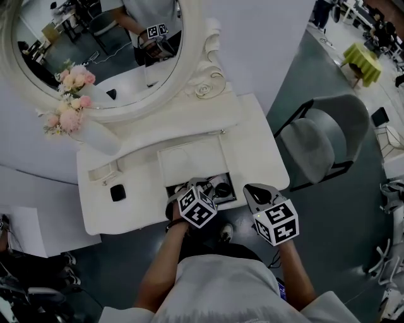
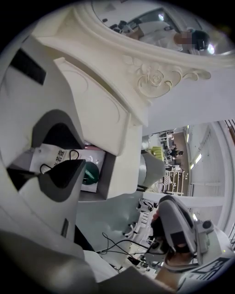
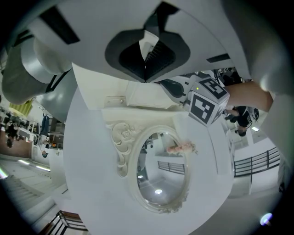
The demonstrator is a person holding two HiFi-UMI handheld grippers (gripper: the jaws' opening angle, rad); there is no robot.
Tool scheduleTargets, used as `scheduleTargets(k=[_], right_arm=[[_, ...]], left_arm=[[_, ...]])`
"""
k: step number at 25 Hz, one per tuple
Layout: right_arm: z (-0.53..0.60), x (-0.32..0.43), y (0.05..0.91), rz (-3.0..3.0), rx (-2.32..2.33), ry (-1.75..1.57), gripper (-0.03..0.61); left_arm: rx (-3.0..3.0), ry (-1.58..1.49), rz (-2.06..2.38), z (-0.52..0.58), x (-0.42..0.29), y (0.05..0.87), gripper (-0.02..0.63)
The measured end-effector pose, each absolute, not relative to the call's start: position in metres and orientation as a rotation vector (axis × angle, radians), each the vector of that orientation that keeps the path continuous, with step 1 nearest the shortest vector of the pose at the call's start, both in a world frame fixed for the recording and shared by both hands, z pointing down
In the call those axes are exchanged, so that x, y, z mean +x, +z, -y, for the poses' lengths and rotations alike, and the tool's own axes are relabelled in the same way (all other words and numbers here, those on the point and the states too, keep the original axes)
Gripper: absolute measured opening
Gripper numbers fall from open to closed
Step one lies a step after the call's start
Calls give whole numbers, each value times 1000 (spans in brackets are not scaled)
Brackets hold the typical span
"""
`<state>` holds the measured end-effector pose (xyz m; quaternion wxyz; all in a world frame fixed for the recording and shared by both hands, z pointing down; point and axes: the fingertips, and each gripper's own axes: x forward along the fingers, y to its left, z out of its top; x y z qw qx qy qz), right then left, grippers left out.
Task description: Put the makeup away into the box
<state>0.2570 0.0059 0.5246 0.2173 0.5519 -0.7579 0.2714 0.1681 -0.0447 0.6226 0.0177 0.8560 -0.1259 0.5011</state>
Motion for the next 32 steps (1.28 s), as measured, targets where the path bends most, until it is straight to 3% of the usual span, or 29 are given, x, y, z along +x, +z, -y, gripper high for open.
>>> scheduleTargets(k=[12, 26, 32], right_arm=[[40, 164, 507, 2189, 1382, 658, 2], [89, 36, 489, 2260, 1219, 563, 2], [106, -3, 493, 2264, 1180, 555, 2]], left_arm=[[2617, 1244, 778, 88, 51, 569, 89], [2447, 1064, 1070, 125, -107, 560, 89], [2377, 1053, 1162, 140, -155, 566, 151]])
